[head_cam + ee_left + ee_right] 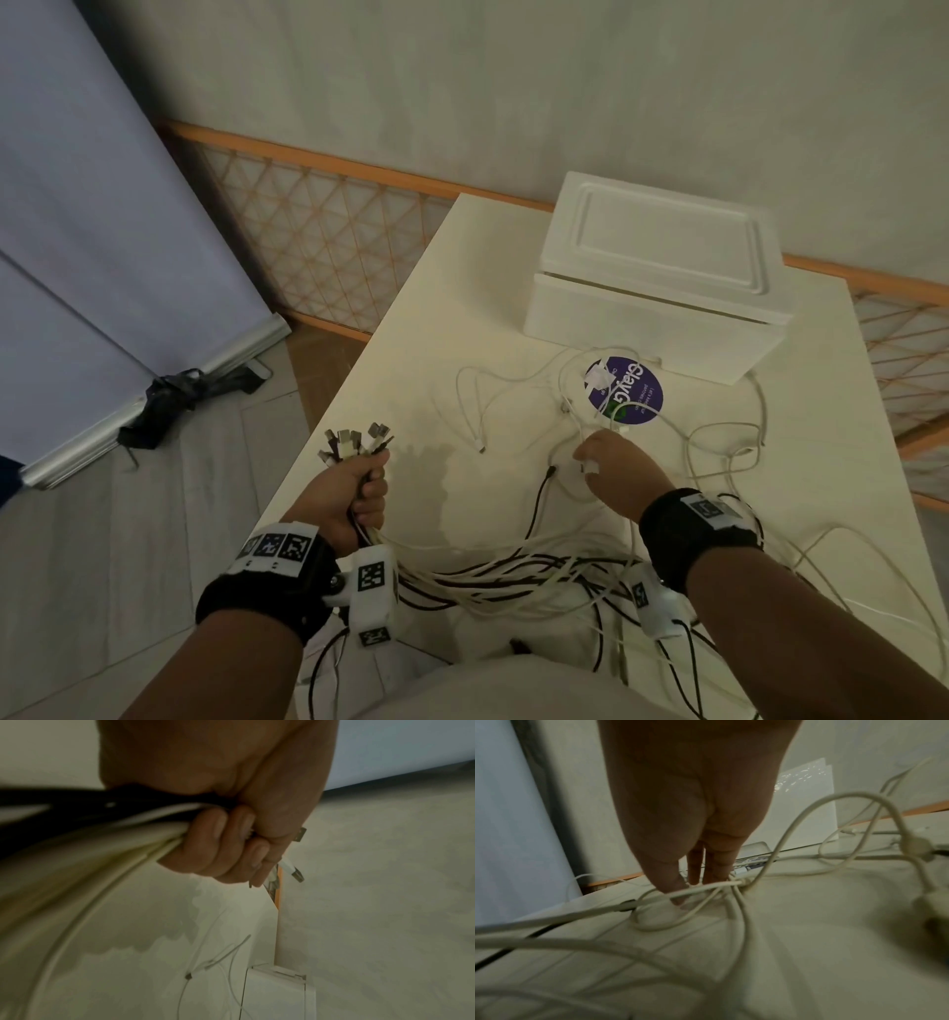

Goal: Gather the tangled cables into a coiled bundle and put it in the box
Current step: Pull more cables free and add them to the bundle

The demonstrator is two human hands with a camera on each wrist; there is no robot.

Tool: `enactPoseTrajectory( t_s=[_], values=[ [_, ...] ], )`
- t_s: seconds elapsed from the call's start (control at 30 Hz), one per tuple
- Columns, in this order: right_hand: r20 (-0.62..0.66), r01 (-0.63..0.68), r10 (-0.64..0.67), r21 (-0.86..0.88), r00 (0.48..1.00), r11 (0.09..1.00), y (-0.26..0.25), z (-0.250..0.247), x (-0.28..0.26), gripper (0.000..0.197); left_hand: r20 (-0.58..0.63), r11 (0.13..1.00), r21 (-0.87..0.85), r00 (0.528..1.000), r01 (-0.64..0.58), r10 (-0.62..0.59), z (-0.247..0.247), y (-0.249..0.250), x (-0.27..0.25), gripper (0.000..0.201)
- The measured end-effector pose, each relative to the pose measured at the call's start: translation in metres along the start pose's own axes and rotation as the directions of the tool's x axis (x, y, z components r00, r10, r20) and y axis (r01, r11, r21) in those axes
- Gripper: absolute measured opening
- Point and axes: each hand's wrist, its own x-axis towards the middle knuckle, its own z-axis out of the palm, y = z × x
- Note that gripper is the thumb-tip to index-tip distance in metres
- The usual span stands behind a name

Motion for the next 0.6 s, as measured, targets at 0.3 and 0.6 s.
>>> enactPoseTrajectory(
  t_s=[0.3,0.6],
  values=[
    [0.043,0.057,-0.048,-0.240,0.998,0.969,-0.012,0.008,-0.006,0.022,-0.031,0.997,-0.073,0.999,-0.039,0.036,0.014,0.000,0.001,0.053],
    [-0.264,0.181,-0.094,0.327,0.960,0.927,-0.091,-0.051,-0.019,0.013,0.089,0.998,0.044,0.995,-0.044,0.040,0.073,-0.004,0.002,0.037]
  ],
)
